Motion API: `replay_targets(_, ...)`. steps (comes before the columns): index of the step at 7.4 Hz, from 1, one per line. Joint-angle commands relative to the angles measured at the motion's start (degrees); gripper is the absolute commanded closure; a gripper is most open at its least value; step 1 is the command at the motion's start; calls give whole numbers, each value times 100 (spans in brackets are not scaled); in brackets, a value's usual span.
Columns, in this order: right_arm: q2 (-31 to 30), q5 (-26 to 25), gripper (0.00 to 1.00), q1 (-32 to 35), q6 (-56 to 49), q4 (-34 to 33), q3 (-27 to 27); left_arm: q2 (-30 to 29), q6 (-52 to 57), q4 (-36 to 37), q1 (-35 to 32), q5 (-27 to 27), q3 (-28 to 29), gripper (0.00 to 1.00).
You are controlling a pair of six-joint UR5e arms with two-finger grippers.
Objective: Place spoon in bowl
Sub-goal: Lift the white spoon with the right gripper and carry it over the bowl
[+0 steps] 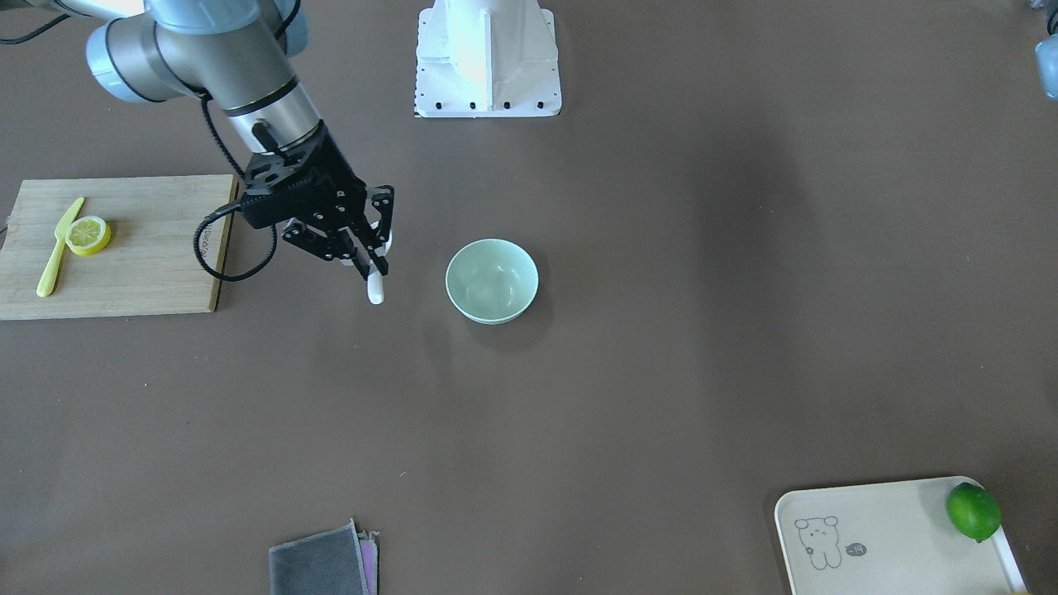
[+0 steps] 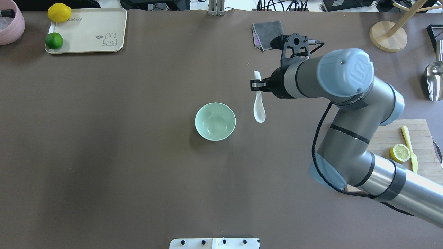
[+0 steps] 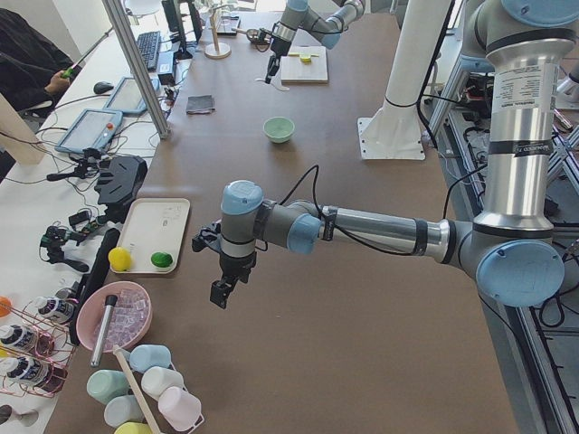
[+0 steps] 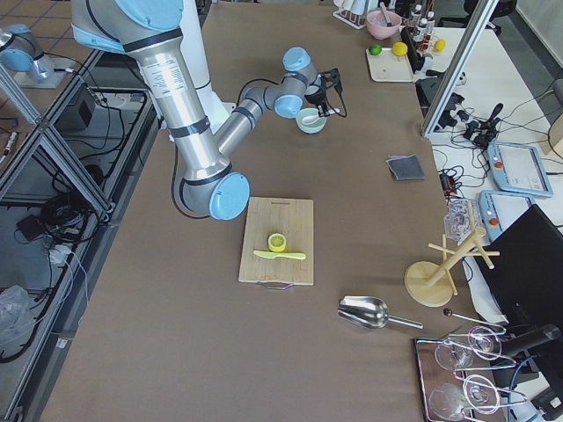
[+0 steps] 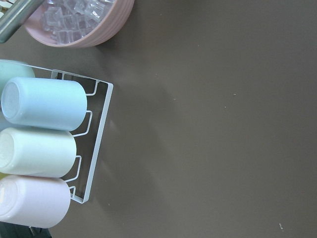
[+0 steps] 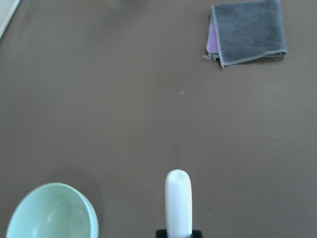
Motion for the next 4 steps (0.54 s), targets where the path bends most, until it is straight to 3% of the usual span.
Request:
replay_targets(1, 659, -854, 100, -476, 406, -425, -61, 43, -995, 12, -39, -804, -81, 2)
replay_targets(4, 757, -1419, 100, -793, 424, -418, -131, 359, -1216, -6, -48, -945, -301, 2)
